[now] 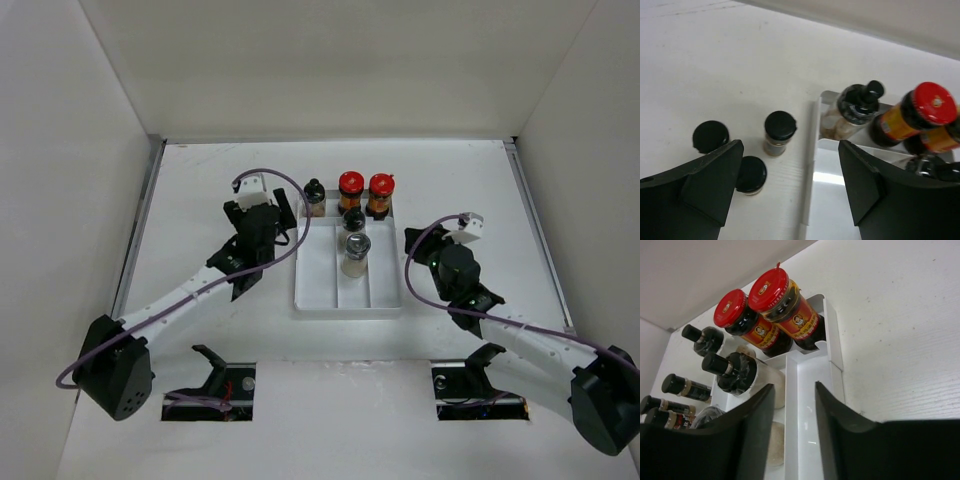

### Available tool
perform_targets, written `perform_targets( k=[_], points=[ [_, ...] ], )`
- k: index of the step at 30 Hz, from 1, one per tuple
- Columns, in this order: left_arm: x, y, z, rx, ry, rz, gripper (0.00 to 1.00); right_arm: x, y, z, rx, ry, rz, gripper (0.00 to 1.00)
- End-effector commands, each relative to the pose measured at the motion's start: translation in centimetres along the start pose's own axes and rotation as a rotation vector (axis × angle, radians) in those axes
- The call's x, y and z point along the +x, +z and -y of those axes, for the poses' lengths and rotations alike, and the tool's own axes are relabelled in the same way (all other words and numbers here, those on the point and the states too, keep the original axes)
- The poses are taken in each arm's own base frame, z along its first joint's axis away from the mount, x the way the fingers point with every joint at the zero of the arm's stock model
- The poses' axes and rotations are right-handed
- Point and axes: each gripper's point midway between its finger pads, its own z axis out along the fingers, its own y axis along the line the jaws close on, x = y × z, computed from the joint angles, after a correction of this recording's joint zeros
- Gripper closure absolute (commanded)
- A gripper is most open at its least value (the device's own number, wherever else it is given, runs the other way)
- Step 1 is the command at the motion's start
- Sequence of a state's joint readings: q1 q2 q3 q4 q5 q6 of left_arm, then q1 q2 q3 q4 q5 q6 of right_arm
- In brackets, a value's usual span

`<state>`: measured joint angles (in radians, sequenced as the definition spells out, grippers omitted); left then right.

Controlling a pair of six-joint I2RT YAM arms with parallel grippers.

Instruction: Organize the condiment bottles

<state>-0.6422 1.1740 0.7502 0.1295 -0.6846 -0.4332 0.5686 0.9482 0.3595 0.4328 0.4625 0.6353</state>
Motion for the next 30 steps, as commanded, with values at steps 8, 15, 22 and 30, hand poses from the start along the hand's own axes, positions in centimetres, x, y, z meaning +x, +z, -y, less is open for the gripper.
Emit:
perform_targets(
  k=[8,15,22,30],
  points=[
    [4.8,2.5,-3.6,-0.094,0.056,-0.127,0.23,-0.8,0.5,-0.7,-0.014,0.019,0.024,0.62],
    [5.8,2.9,-4.6,-0.115,0.058,-0.147,0.24,-0.7,0.4,-0.5,-0.011,0.025,0.025,0.31],
    [7.5,3.2,-4.8,-0.121,0.062,-0.178,0.38,-0.5,0.5,-0.4,-0.007,0.022,0.021,0.28],
    [7.9,3.4,-4.9,-0.126,0.062,-0.184,0.51,-0.5,0.5,-0.5,-0.009,0.022,0.020,0.27]
  ],
)
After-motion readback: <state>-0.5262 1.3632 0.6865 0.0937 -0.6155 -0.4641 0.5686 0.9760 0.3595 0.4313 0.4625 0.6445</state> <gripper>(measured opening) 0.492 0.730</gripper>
